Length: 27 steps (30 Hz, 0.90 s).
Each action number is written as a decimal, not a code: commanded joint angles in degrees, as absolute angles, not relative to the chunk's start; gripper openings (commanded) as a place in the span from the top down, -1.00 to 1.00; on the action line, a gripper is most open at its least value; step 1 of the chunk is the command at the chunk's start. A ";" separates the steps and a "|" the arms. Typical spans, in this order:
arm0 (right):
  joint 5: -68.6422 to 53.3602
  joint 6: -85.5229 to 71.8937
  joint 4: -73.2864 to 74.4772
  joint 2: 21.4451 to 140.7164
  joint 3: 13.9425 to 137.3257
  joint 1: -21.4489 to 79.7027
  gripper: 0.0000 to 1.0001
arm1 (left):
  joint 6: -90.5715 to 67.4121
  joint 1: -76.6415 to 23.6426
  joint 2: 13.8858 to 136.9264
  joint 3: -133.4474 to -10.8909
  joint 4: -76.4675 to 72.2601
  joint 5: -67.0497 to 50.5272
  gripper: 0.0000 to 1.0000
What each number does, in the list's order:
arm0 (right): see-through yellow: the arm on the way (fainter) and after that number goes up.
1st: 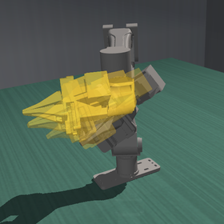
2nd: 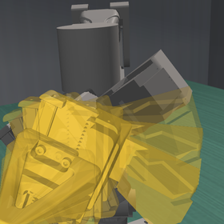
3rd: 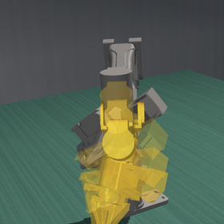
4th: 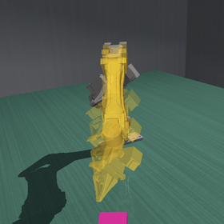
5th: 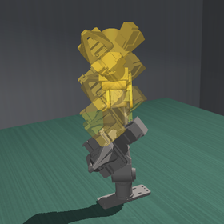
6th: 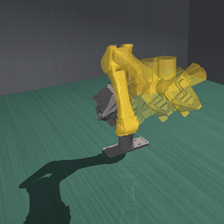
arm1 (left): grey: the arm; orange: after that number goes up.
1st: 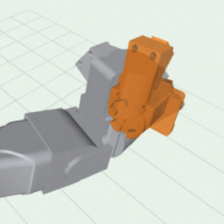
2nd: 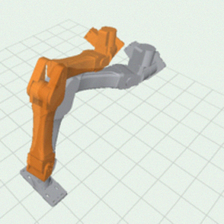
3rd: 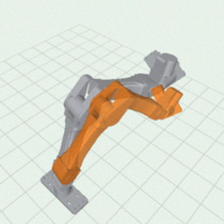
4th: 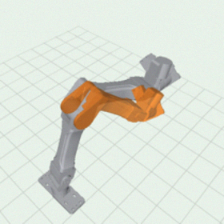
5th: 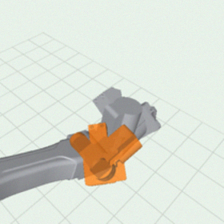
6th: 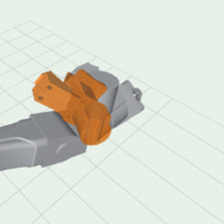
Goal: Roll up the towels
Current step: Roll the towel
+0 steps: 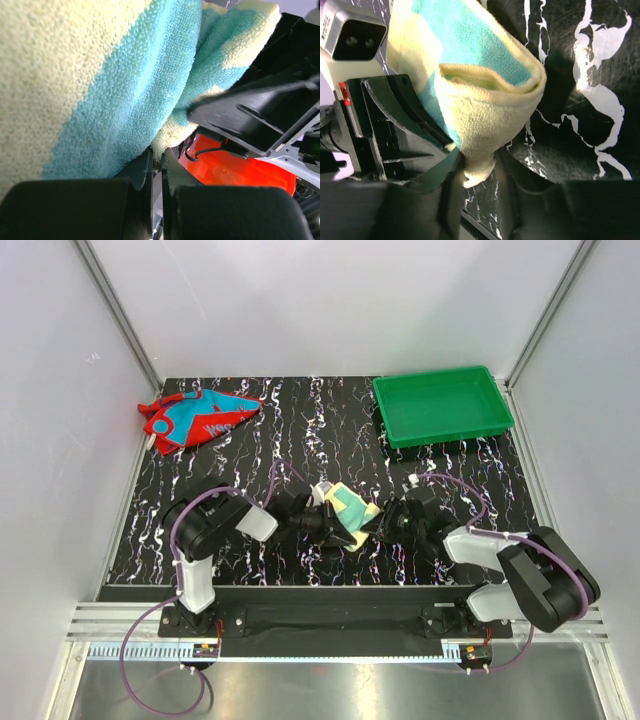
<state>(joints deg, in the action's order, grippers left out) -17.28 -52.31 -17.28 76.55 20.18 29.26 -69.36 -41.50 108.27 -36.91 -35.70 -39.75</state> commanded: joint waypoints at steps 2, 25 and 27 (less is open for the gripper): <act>-17.84 -52.91 -23.46 79.62 19.86 29.88 0.50 | -71.89 -41.05 109.25 -38.32 -41.04 -42.45 1.00; -9.23 -38.06 28.29 82.34 43.67 30.67 1.00 | -24.64 -60.00 75.51 -51.24 14.33 17.69 -0.74; -8.62 -37.09 31.28 83.67 45.87 30.94 1.00 | -22.25 -65.38 74.45 -50.45 11.35 21.69 -0.75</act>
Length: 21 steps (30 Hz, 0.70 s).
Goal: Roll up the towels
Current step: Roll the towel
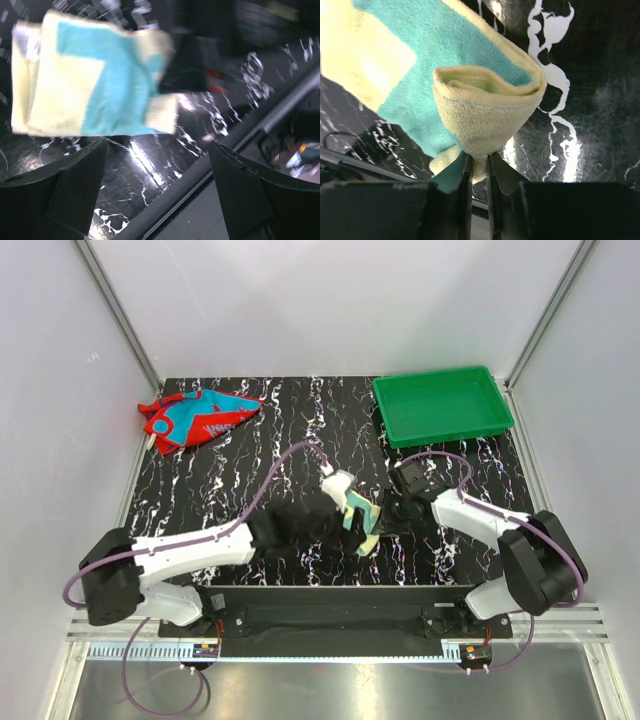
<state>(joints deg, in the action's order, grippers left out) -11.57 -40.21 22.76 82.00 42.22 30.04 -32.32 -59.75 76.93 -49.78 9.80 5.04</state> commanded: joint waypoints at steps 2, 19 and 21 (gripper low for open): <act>-8.79 -36.30 32.86 85.16 47.45 31.37 1.00 | -19.52 -69.15 74.62 -49.57 7.93 23.55 -0.75; -11.43 -35.25 34.28 88.42 50.01 32.34 1.00 | -10.81 -80.59 100.10 -63.19 6.95 30.32 -0.76; -11.86 -34.98 34.10 88.42 49.75 32.52 1.00 | -10.64 -80.51 102.12 -63.11 5.89 29.45 -0.73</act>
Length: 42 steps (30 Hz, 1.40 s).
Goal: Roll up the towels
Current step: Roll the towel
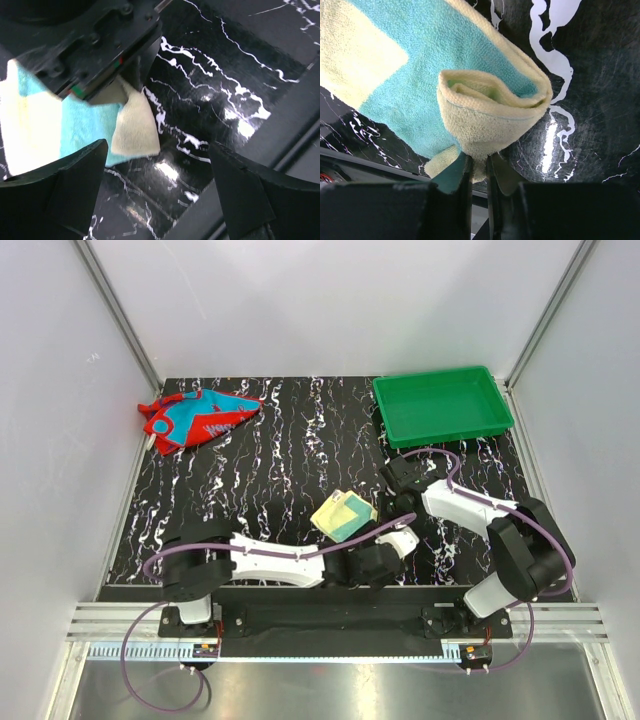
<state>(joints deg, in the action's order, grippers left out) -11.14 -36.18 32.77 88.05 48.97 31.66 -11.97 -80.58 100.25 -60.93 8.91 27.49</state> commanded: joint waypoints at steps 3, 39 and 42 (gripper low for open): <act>-12.30 -34.72 33.84 88.42 49.48 32.43 1.00 | -11.42 -79.81 105.10 -62.93 4.75 28.13 -0.64; 16.08 -36.38 53.44 67.09 61.88 26.72 -0.99 | -28.72 -66.28 99.32 -48.78 -3.69 -2.35 0.71; 15.12 -37.00 50.98 60.24 58.81 26.72 -0.99 | -32.59 -64.08 98.88 -48.43 -5.71 -7.53 0.77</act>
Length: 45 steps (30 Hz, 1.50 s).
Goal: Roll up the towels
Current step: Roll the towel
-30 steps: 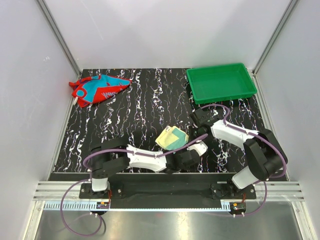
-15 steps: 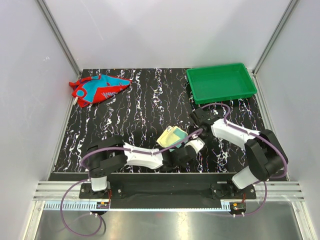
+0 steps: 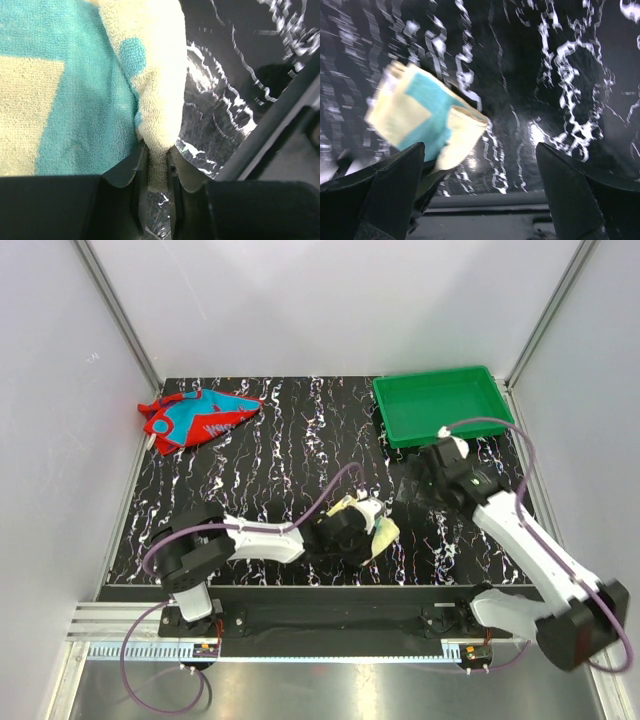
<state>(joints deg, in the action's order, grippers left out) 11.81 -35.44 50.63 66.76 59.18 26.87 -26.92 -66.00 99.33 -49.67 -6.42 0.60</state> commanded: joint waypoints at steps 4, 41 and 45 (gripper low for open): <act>11.26 -38.76 46.86 52.57 52.58 26.72 -1.00 | -36.82 -62.14 99.31 -48.69 -7.99 -12.65 0.78; -19.60 -53.44 -6.85 70.21 21.80 30.22 -0.43 | -70.22 -44.91 105.82 -29.53 -49.38 -35.51 0.95; -18.37 -54.49 -10.89 73.91 21.97 31.99 -0.23 | -72.24 -44.74 107.22 -29.00 -52.82 -36.21 0.95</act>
<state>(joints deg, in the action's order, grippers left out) -18.76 -53.47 -4.62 71.96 21.19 30.57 -70.22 -45.21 105.71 -29.87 -47.05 -34.28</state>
